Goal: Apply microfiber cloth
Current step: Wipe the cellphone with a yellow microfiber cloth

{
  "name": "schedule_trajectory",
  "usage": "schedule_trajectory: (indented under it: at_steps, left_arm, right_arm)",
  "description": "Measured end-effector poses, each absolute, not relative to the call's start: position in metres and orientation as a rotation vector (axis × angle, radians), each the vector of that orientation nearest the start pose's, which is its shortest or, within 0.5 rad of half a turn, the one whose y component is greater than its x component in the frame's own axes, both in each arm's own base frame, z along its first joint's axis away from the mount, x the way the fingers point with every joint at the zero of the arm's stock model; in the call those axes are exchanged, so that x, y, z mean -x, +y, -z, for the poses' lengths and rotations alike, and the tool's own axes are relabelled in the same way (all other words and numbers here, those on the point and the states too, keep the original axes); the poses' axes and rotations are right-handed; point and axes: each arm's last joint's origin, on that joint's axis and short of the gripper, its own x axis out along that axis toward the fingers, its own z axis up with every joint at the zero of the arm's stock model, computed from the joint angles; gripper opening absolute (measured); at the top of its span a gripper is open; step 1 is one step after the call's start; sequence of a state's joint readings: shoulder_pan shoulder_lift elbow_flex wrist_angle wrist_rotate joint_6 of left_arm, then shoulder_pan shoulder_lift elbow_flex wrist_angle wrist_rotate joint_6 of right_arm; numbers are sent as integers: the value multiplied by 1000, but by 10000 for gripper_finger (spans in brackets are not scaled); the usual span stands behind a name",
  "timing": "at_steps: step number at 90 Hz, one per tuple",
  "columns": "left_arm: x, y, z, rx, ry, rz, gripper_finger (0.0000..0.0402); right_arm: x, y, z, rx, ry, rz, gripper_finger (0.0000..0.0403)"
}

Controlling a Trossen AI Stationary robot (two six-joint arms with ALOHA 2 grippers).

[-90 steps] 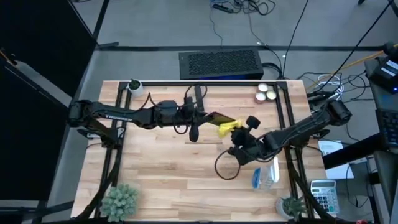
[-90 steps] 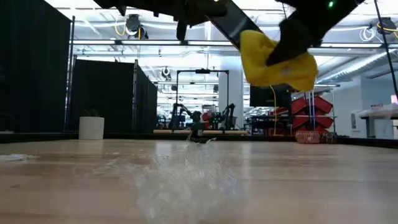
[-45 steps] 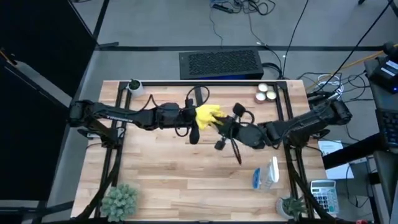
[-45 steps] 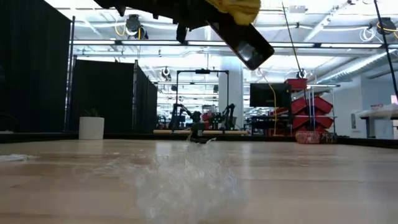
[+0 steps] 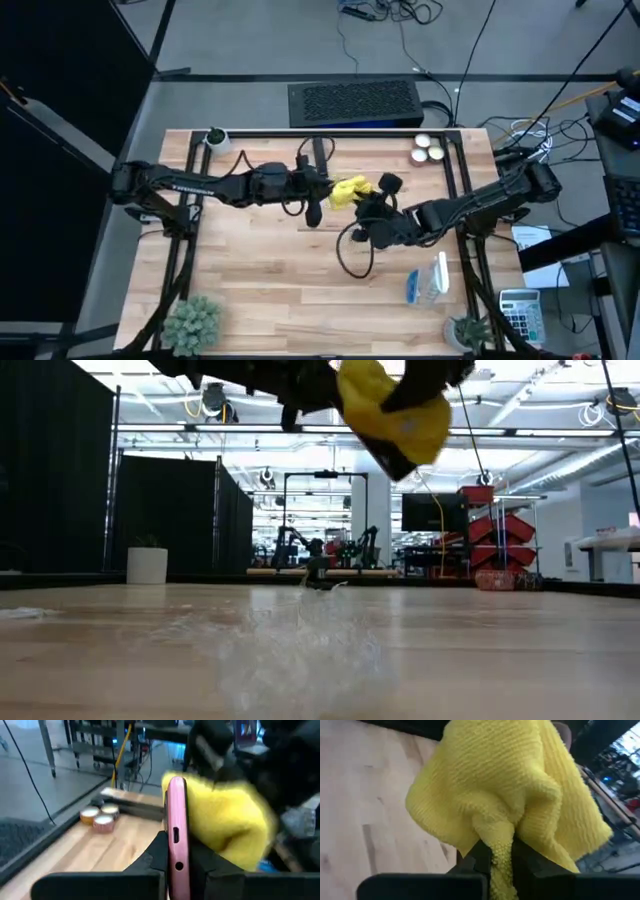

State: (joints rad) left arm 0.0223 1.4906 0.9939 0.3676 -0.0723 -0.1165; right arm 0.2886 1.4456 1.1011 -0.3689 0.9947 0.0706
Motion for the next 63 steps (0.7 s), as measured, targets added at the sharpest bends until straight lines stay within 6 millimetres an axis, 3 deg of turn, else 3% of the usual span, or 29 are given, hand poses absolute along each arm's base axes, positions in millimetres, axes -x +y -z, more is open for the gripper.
schedule_trajectory:
  at_steps: [11,21,39,50,63]
  left_arm:
    - [-341,9,-296,123,75,-69,10]
    - [-341,8,-297,124,67,-60,10]
    - [-339,9,-287,119,145,-76,10]
    - [-334,9,-297,103,109,-91,10]
    - [-332,8,-302,92,93,-87,10]
  right_arm:
    - [-306,70,-310,386,426,638,15]
    - [-309,67,-319,436,398,635,15]
    - [-298,56,-290,341,626,640,15]
    - [-280,55,-274,344,776,732,15]
    - [-273,60,-279,335,734,760,15]
